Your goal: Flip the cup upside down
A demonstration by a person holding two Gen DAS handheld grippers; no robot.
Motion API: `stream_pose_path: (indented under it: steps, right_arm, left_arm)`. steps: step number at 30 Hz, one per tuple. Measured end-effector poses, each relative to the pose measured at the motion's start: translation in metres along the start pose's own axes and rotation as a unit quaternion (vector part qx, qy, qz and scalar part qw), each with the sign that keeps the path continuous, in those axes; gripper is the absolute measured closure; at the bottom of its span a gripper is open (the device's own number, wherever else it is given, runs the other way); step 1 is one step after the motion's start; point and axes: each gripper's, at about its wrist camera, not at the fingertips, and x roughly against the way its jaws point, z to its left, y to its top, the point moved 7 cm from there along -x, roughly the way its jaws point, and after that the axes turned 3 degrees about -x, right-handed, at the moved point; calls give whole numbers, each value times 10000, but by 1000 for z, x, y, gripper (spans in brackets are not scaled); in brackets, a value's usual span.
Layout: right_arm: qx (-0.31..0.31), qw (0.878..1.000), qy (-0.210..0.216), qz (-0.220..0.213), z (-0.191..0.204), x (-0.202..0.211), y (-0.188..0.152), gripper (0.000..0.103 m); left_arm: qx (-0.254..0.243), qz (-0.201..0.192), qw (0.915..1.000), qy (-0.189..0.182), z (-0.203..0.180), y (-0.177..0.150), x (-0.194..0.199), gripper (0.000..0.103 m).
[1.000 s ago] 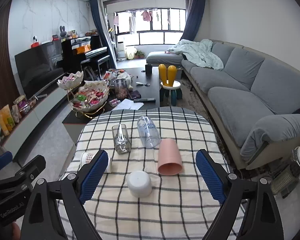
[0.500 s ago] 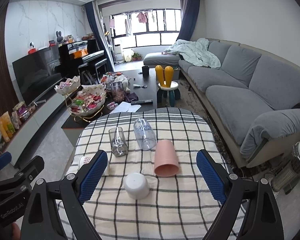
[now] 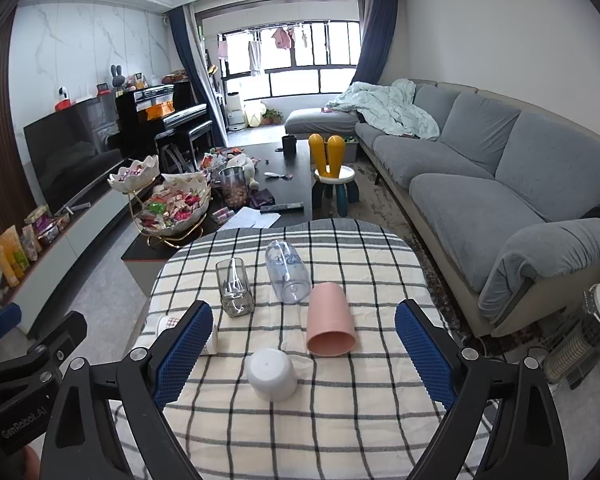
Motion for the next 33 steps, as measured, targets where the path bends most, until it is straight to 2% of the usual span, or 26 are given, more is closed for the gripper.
stream_pose_path:
  steps: [17,33]
  right_arm:
    - [-36,10000,-67,-59,-4,4,8,4]
    - [-25,10000,-71,-61,-2,6,10,4]
  left_arm:
    - [33,-57,9999,79,5,2,3,0]
    - [4,-18,9999,161,5,-2,1,0]
